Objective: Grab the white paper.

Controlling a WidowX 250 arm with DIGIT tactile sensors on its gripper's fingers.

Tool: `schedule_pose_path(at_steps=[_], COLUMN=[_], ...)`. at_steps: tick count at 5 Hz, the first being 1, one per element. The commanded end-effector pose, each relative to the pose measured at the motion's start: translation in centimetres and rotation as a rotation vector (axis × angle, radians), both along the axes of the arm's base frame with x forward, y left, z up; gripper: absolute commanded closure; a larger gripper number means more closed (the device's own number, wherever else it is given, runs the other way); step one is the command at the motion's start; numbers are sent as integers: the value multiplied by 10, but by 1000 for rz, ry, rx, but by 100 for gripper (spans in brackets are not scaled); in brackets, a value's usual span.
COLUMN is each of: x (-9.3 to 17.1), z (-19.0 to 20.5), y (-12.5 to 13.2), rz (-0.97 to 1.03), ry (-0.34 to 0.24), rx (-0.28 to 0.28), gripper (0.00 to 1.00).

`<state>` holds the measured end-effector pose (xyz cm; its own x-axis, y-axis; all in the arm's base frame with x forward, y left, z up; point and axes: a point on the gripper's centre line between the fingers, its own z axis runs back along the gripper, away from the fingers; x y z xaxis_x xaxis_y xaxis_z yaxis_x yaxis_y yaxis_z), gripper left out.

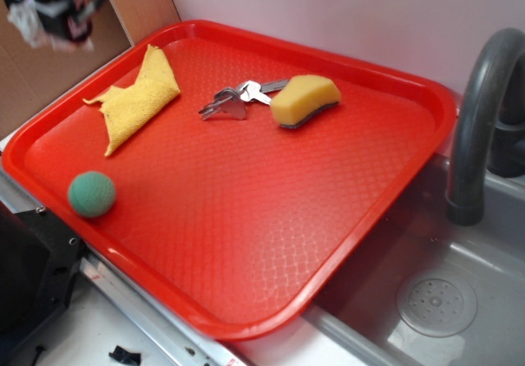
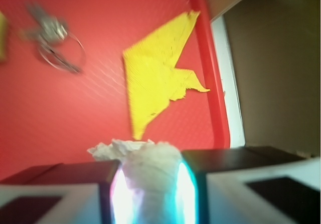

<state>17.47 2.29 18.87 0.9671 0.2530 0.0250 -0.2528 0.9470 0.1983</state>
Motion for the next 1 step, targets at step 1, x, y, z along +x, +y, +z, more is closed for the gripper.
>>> schedule_pose_path(at_steps=[1], x=[6], z=[52], y=[-41], rz=[67], ry=[-124], rx=[-173], gripper=[100])
